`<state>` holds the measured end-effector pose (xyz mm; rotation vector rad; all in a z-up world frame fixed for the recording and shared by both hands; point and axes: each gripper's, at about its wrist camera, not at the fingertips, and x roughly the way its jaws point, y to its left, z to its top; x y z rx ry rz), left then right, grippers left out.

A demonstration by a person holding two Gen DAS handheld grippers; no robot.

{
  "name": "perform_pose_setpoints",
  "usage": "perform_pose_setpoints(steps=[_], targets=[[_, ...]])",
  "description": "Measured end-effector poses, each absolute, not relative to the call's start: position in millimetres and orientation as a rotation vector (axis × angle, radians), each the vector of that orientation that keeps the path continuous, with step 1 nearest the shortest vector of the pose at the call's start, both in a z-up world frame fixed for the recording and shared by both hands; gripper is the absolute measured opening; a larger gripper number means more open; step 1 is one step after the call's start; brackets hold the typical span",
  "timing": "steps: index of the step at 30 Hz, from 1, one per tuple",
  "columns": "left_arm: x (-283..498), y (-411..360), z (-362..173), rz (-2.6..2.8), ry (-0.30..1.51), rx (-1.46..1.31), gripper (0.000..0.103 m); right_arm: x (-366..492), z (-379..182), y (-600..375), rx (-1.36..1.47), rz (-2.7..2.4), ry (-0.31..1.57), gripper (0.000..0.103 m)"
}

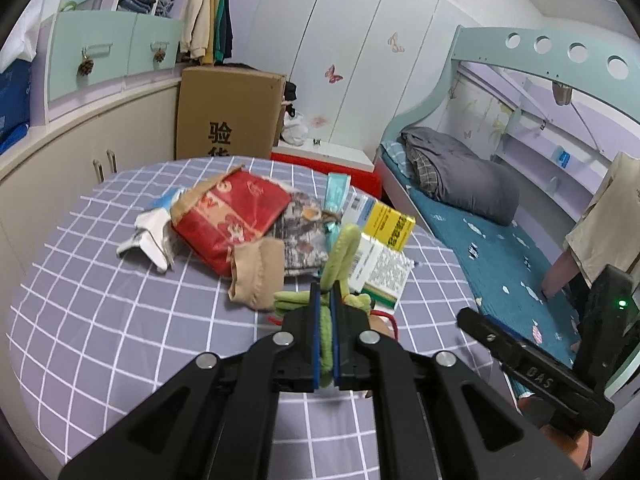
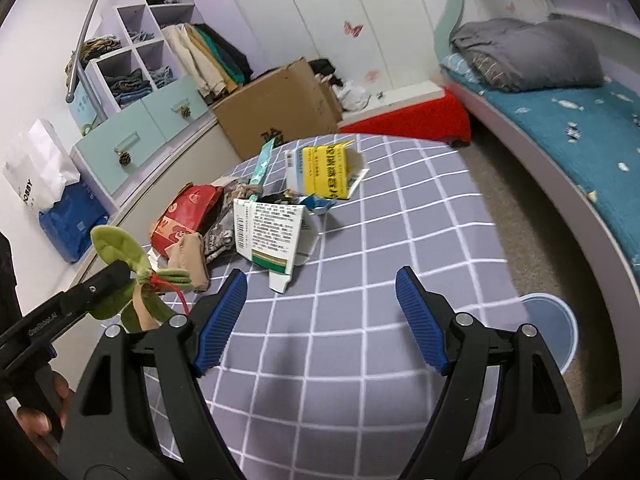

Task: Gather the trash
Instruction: 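Close the right tool on the white medicine box, then carry the green toy and white box over the blue bucket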

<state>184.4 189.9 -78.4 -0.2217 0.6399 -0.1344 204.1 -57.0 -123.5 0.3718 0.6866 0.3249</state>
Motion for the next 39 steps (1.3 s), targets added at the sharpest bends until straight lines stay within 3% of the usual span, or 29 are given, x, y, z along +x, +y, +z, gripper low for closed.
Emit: perform_pose_setpoints(steps=[12,16,18,20,21,23,31,39], targets=[[212.1,193.1,-72.8,-0.087,0.63,-0.173,0.004,282.1,-149.0,-31.3,0.555,0.497,0.838,0.075],[217.9,192.9,-73.7,-0.086,0.634,-0.173,0.004,288.0,-149.2,-27.1,0.578,0.544,0.842,0.054],[220.9,193.2,-74.9,-0.085,0.638,-0.172,0.004,290.4,-147.2,-23.2,0.567,0.548,0.839,0.053],[223.3,192.8,-76.0,-0.083,0.644,-0.171,0.004,293.8,-144.9,-17.6,0.548,0.566,0.833,0.026],[224.0,192.7,-76.7,-0.082,0.646,-0.17,0.004,294.5,-144.4,-15.1,0.547,0.589,0.835,0.023],[224.8,190.9,-77.1,-0.08,0.648,-0.166,0.004,291.6,-141.9,-12.5,0.556,0.628,0.823,0.008],[198.4,169.8,-53.8,-0.101,0.573,-0.167,0.004,234.4,-101.2,-48.2,0.556,0.688,0.642,0.006],[175.3,72.1,-33.2,-0.297,0.527,-0.11,0.004,172.3,-98.2,-153.4,0.611,0.546,0.52,0.006]])
